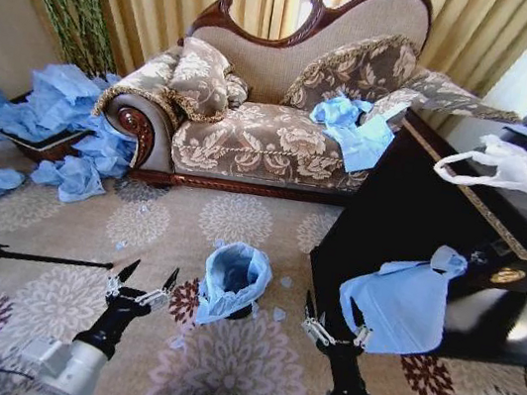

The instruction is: Place a garbage bag over the trash bin.

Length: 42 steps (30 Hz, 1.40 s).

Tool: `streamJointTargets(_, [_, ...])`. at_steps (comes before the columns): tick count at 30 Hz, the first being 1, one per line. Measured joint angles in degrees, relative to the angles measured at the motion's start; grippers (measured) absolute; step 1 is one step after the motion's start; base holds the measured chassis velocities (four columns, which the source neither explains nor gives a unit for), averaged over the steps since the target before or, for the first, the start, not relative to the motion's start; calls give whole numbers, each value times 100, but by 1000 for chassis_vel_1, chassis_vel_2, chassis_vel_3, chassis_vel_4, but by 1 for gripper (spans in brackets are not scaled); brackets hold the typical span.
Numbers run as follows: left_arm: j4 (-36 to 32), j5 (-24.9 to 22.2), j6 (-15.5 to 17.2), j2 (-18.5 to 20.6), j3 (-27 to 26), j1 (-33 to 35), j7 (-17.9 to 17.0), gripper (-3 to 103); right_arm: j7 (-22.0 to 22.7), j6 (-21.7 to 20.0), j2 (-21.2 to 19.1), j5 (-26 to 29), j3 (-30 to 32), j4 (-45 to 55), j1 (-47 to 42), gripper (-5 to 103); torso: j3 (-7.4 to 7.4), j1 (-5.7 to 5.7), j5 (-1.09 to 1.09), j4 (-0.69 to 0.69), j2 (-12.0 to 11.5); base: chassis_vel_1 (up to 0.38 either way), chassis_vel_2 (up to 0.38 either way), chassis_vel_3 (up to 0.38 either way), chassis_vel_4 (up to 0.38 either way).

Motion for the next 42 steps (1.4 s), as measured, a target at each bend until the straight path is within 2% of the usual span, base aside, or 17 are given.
streamJointTargets(5, [9,48,139,-1,115,29,16,100,244,-292,3,-82,-5,58,-50,100,0,0,0,0,0,0,0,0,0])
streamJointTargets(14, [17,-153,-132,34,-124,-161,93,100,71,-131,33,-236,-50,112,-95,100,0,0,0,-1,0,0,0,0,0])
streamJointTargets(42, [26,-157,-159,20,-147,-183,70,100,40,-112,35,-282,-62,99,-100,100,0,0,0,0,0,0,0,0,0])
